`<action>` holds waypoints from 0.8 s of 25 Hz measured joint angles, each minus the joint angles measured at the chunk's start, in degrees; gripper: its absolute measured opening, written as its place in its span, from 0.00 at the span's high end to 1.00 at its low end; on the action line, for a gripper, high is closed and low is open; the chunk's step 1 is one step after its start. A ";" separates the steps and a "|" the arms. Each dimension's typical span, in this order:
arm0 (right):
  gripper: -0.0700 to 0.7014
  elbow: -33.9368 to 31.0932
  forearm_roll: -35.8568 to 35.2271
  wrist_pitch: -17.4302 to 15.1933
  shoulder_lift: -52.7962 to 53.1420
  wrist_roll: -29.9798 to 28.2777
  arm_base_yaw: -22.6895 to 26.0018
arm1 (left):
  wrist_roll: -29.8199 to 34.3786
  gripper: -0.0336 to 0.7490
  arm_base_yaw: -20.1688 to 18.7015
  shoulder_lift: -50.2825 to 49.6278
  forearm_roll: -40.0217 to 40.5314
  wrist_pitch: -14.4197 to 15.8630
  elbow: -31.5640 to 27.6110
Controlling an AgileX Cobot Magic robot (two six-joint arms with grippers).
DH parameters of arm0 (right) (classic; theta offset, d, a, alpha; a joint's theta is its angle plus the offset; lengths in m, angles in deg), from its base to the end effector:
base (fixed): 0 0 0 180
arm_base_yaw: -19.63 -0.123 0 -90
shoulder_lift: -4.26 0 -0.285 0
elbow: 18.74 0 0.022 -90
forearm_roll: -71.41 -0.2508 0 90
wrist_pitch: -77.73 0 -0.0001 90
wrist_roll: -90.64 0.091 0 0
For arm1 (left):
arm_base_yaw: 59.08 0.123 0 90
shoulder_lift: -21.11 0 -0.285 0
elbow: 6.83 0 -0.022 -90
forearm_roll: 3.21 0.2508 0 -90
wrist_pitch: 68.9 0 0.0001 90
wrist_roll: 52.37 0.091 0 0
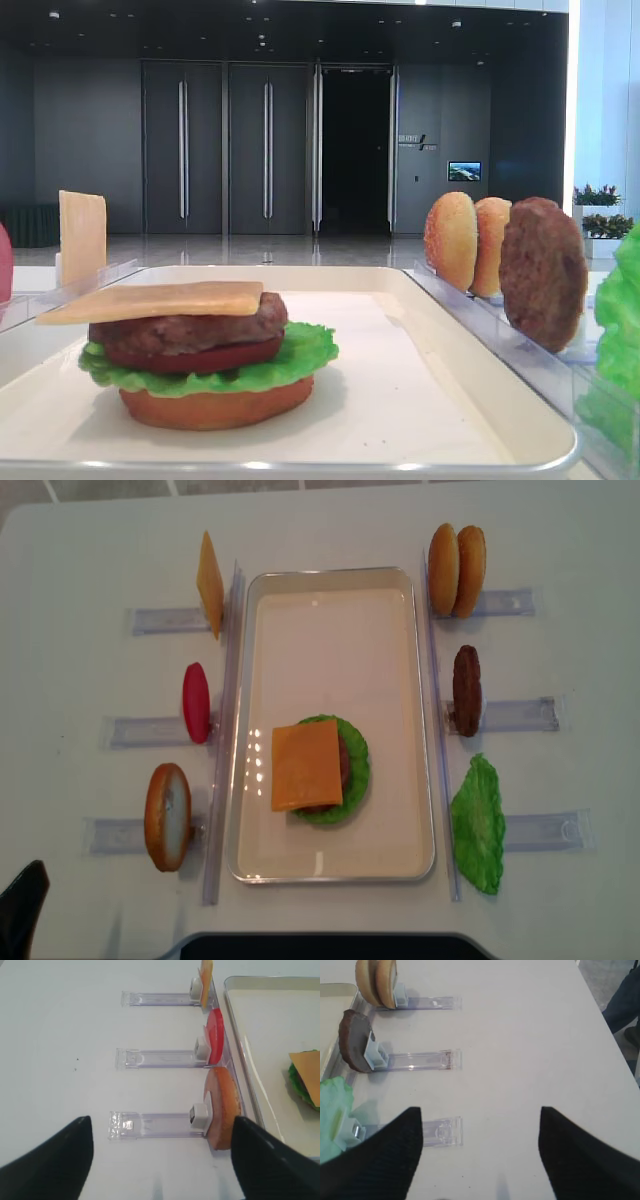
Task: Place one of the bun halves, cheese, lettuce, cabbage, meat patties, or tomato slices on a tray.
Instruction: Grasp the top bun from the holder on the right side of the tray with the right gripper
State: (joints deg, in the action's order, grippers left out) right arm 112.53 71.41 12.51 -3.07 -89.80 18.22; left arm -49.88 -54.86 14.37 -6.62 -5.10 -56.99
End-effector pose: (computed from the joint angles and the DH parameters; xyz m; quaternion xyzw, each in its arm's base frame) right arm -0.0092 -0.0002 0.2703 -0.0141 0.8714 0.0042 0.4903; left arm -0.0065 -0.0053 0.2654 -0.0113 0.8686 -0.0007 0.4954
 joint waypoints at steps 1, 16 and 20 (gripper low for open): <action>0.26 0.00 0.00 0.00 0.00 0.00 0.00 | 0.00 0.11 0.00 0.00 0.00 0.00 0.00; 0.26 0.00 0.00 0.00 0.00 0.43 0.00 | 0.00 0.11 0.00 0.00 0.02 0.00 0.00; 0.26 0.00 0.00 0.00 0.00 0.79 0.00 | 0.00 0.11 0.00 0.00 0.02 0.00 0.00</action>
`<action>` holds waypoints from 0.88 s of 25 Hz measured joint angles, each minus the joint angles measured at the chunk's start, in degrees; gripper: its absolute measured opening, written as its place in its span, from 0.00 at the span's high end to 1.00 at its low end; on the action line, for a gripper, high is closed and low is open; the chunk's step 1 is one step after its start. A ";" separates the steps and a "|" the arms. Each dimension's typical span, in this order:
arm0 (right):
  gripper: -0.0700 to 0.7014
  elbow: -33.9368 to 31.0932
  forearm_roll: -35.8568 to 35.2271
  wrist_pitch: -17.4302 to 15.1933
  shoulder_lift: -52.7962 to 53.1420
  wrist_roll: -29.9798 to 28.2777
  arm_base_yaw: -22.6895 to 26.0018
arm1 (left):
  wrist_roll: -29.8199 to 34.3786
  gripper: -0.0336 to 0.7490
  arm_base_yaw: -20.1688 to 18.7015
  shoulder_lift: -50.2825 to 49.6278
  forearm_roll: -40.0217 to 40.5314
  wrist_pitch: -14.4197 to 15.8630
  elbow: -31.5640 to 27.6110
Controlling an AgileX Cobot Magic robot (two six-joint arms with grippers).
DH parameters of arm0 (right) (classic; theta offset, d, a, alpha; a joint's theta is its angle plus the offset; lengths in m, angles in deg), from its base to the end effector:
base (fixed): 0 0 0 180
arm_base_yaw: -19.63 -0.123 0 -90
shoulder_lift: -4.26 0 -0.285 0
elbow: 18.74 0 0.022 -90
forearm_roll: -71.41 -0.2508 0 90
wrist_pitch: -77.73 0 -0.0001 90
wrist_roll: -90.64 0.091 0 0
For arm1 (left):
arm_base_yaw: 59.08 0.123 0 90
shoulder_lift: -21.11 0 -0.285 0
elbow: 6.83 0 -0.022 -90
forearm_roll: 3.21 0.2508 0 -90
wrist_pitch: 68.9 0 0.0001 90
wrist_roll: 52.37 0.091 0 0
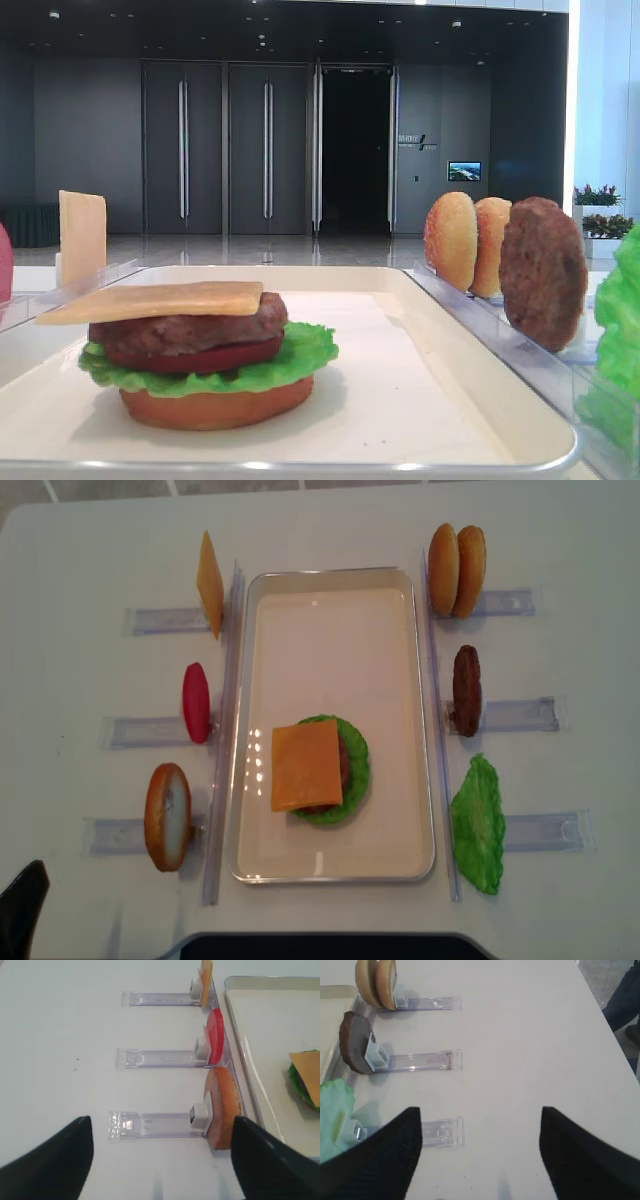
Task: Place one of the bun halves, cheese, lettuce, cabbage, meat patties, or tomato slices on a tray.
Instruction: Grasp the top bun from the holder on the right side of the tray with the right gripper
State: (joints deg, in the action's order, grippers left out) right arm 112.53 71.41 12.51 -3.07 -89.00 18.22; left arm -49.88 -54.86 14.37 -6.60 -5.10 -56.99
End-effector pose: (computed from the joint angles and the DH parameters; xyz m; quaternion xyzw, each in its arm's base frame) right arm -0.0092 -0.0002 0.2703 -0.0080 0.8715 0.0076 0.4902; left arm -0.0065 -0.0053 0.2654 -0.0113 0.8686 -0.0005 0.4954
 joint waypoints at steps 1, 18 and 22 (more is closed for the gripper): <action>0.26 0.00 0.00 0.00 0.00 0.05 0.00 | 0.00 0.11 0.00 0.00 0.00 0.00 0.00; 0.26 11.85 -1.13 3.04 -32.05 -0.36 0.00 | 0.00 0.11 0.00 0.00 0.00 0.00 0.00; 0.26 19.95 -1.02 4.37 -43.49 -0.71 0.00 | 0.00 0.11 0.00 0.00 0.00 0.00 0.00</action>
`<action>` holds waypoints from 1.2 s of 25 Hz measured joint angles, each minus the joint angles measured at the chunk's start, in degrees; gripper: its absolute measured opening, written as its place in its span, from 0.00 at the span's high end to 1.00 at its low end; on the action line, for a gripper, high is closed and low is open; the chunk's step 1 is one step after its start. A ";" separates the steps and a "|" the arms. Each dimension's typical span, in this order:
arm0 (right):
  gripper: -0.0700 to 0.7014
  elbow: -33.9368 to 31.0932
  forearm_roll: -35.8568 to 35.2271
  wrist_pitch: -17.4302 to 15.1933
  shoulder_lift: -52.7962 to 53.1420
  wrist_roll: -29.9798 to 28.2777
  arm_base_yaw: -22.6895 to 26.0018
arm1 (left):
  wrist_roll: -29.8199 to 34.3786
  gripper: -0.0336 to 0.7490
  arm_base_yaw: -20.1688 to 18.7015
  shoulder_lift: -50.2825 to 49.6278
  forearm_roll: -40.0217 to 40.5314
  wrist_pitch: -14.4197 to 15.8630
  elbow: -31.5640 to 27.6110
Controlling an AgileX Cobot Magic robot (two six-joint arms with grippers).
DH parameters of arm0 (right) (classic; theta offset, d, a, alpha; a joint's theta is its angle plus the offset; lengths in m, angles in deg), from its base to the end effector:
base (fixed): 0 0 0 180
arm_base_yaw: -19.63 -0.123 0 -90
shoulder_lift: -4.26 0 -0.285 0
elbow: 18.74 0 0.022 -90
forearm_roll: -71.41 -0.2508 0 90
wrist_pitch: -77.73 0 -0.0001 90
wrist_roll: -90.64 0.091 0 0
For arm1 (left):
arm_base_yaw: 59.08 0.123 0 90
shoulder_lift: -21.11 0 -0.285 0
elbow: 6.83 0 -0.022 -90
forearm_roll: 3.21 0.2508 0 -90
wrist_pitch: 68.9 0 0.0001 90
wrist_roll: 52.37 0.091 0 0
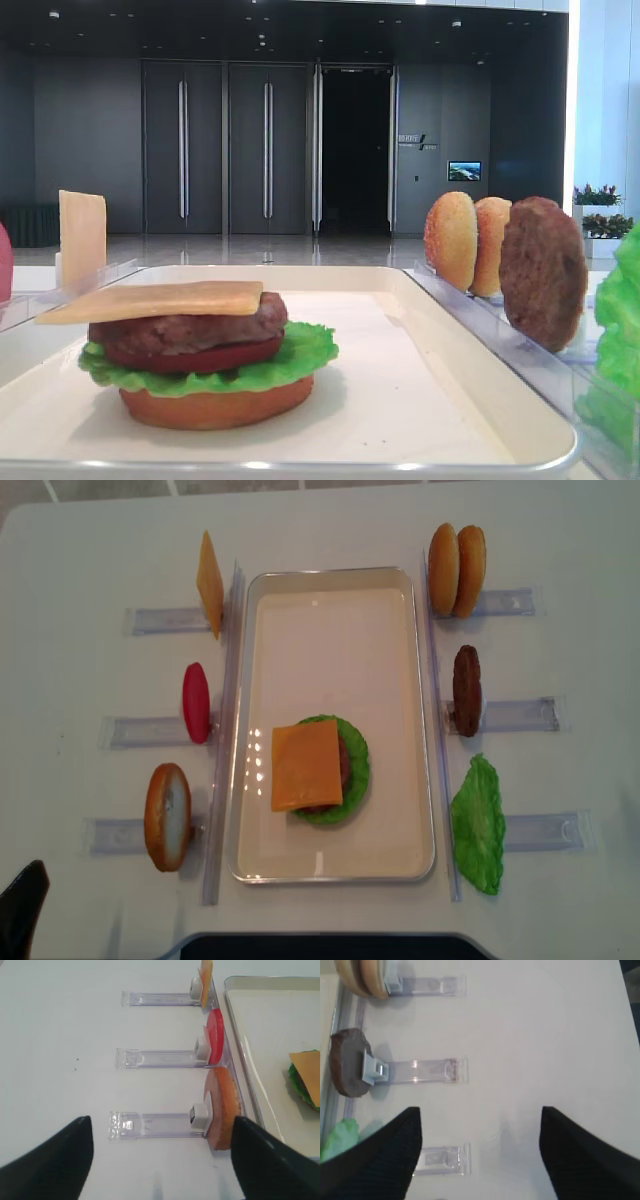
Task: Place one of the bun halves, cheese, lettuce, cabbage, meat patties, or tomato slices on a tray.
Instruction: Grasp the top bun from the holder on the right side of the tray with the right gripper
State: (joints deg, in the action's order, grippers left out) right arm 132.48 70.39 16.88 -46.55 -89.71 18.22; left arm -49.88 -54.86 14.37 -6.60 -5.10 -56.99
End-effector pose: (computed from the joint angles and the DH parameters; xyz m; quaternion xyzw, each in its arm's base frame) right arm 0.1204 0.0044 0.3406 -0.0130 0.9409 0.0119 0.3383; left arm -0.0065 -0.0053 0.2654 -0.0113 0.8686 -0.0005 0.4954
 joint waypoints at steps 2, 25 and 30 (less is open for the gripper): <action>0.26 4.33 0.00 0.02 -6.98 0.34 0.00 | 0.00 0.11 0.00 0.00 0.00 0.00 0.00; 0.26 40.42 1.46 0.13 -50.57 1.13 0.00 | 0.10 0.11 0.00 0.00 -0.10 -0.05 0.00; 0.26 43.48 1.46 -0.82 -56.39 0.86 0.00 | 0.10 0.11 0.00 0.00 -0.16 -0.05 0.00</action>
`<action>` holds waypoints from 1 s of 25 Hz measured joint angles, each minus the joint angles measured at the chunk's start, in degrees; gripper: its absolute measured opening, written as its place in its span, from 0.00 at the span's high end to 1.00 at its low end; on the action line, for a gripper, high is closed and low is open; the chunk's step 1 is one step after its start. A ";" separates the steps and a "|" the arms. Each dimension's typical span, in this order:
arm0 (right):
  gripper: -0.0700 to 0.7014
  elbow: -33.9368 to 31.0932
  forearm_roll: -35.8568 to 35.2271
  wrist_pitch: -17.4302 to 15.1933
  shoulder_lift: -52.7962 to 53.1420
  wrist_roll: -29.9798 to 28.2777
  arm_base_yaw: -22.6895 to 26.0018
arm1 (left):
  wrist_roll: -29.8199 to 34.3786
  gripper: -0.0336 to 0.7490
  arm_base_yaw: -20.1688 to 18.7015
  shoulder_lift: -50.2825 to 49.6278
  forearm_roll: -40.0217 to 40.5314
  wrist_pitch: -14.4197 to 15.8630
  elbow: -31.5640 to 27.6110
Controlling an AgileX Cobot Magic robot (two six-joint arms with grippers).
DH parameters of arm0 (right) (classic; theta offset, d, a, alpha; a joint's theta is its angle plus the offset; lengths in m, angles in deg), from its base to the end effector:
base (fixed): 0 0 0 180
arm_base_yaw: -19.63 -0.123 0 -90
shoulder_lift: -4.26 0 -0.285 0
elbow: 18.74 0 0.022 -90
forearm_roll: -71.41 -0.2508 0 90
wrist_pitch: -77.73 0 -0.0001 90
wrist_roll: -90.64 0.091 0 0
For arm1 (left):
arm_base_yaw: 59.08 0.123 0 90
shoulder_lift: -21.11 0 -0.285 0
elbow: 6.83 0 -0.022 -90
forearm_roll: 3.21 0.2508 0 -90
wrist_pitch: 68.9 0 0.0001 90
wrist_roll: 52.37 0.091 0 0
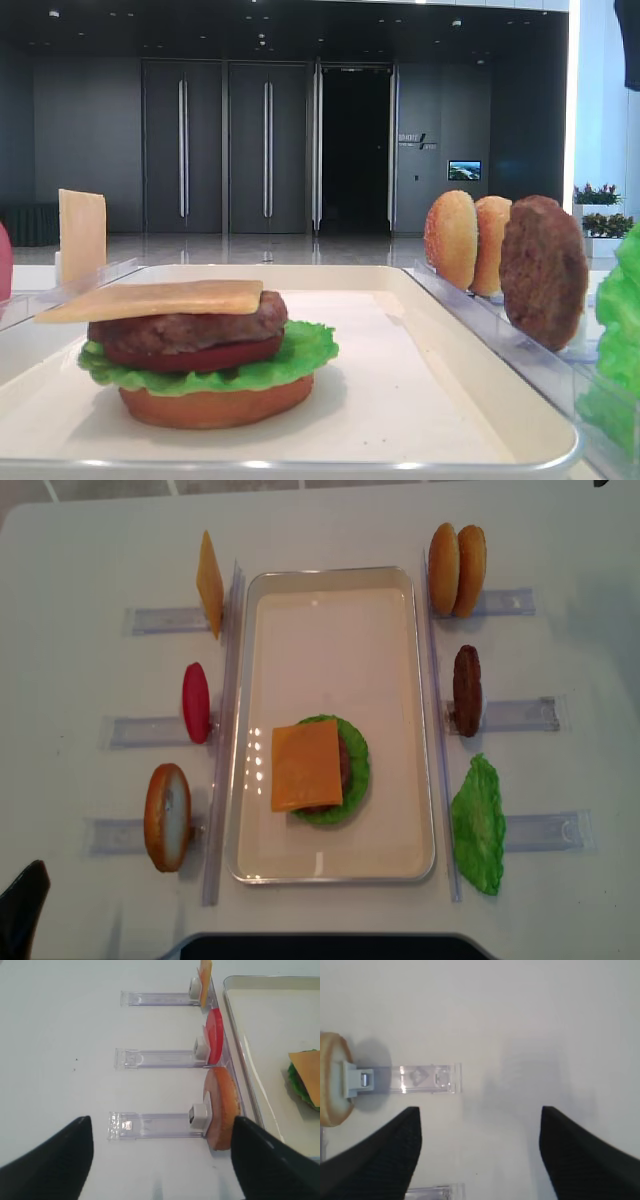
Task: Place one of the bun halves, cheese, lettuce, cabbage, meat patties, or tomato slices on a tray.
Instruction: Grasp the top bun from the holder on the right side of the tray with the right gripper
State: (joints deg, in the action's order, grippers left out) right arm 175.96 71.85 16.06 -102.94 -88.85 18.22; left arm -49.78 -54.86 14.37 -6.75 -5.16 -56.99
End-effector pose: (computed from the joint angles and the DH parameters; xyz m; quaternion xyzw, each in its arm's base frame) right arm 0.3753 0.0086 0.3243 -0.0087 0.9747 0.0000 0.2235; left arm -0.0064 -0.0055 0.2655 -0.0105 0.8683 -0.0014 0.4959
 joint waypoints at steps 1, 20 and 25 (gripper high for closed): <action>0.26 -0.01 0.00 0.00 -0.88 -0.01 0.00 | 0.05 0.11 0.00 0.00 0.00 0.00 0.00; 0.26 2.89 0.82 1.74 -5.01 0.00 -1.30 | 0.05 0.11 0.00 0.00 -0.05 0.00 0.00; 0.26 2.89 0.86 2.15 -5.94 0.00 -1.30 | 0.05 0.11 0.00 0.00 -0.05 0.00 0.00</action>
State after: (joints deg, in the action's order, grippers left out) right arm 178.85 72.71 18.21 -108.89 -88.85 16.91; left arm -49.73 -54.86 14.37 -6.80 -5.16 -56.99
